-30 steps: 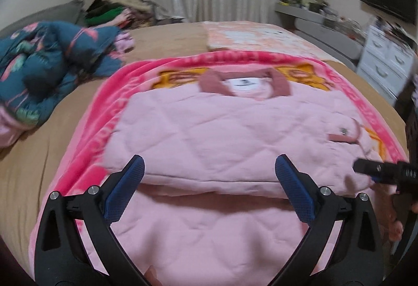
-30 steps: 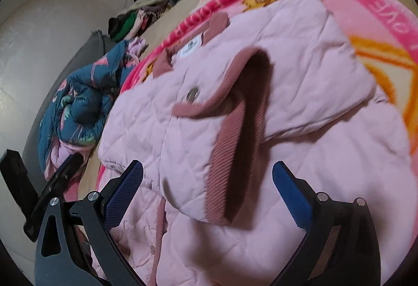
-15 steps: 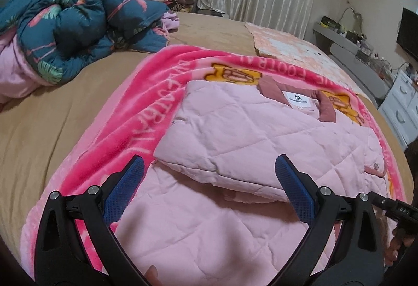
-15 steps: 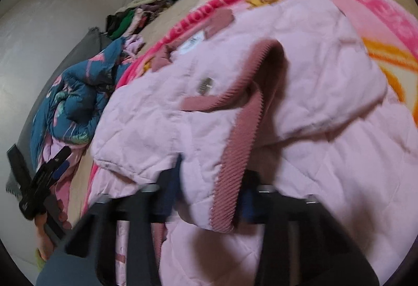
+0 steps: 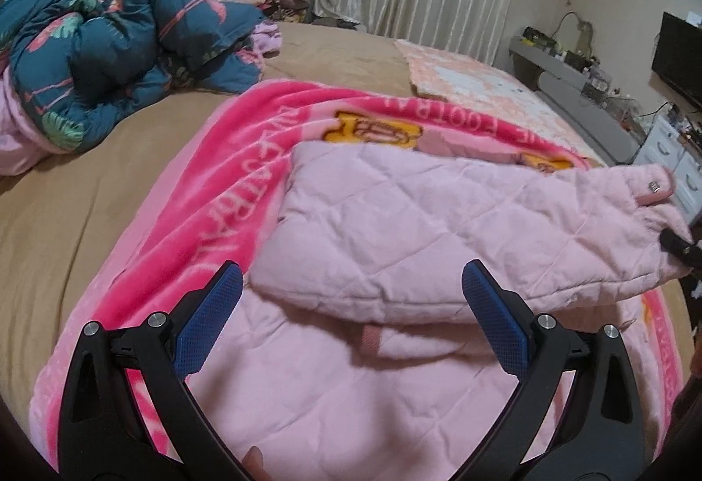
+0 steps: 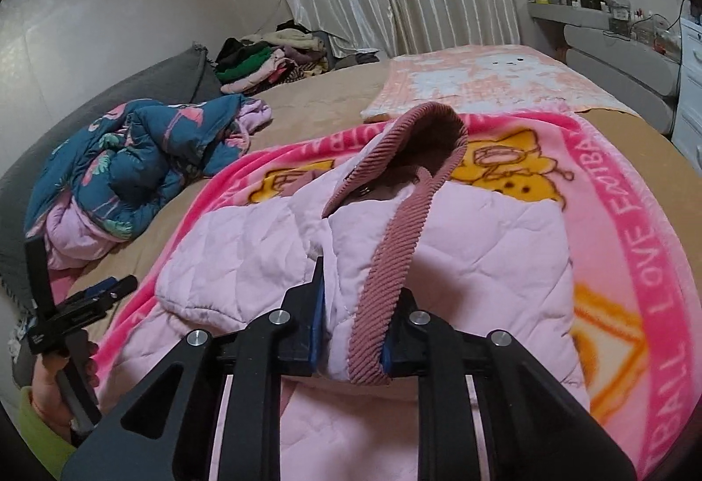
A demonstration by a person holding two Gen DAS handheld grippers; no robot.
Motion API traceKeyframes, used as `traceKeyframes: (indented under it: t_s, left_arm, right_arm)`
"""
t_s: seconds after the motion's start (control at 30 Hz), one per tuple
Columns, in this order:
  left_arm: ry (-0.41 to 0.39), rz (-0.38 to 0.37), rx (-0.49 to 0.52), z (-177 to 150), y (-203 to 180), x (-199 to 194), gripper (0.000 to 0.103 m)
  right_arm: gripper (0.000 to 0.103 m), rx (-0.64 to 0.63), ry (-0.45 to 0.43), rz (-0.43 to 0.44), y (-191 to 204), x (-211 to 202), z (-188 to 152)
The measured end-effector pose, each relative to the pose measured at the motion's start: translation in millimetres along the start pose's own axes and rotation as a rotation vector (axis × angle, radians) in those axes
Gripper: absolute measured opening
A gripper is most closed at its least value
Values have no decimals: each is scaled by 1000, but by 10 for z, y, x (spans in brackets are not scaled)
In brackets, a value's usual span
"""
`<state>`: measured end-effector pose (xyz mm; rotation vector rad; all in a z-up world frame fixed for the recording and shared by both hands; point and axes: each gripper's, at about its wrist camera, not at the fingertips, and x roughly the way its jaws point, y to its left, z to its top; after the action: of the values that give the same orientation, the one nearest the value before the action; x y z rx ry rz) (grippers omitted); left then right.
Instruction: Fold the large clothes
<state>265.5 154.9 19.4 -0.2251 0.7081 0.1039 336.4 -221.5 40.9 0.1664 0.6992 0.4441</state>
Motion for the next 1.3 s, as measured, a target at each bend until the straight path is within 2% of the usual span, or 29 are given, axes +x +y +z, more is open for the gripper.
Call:
traceKeyframes:
  t_s: [0.23, 0.37, 0.47, 0.57, 0.7, 0.8, 0.97, 1.03, 1.13, 1.2, 1.23, 1.3]
  left_arm:
    - [-18, -53, 62, 126, -177, 152, 94]
    - [12, -83, 109, 99, -309, 336, 94]
    - [31, -99, 156, 30, -420, 463, 93]
    - [70, -117, 210, -90, -495, 588, 82]
    - [137, -121, 247, -215, -499, 748, 79]
    - [170, -155, 205, -227, -400, 820, 79]
    - [195, -137, 217, -282, -413, 901, 80]
    - [197, -139, 219, -289, -417, 902, 80]
    - [196, -142, 214, -296, -403, 893, 80]
    - [196, -140, 217, -294, -395, 892, 80]
    - [196, -141, 214, -292, -387, 892, 80]
    - [197, -143, 213, -289, -388, 885, 80]
  right_arm:
    - [18, 26, 53, -70, -122, 175, -161]
    - [21, 34, 85, -103, -152, 251, -226]
    - [30, 48, 97, -143, -151, 287, -275]
    - [46, 55, 104, -207, -165, 284, -315]
    - [56, 40, 50, -278, -136, 171, -320]
    - [66, 48, 3, -262, -73, 106, -267]
    - [73, -49, 21, -182, 285, 294, -117]
    - [77, -87, 52, -151, 424, 449, -68]
    - [78, -139, 113, -130, 562, 734, -44]
    - [78, -159, 176, -165, 557, 968, -99]
    - [79, -164, 253, -185, 508, 1177, -180]
    - [81, -184, 278, -193, 469, 1330, -290]
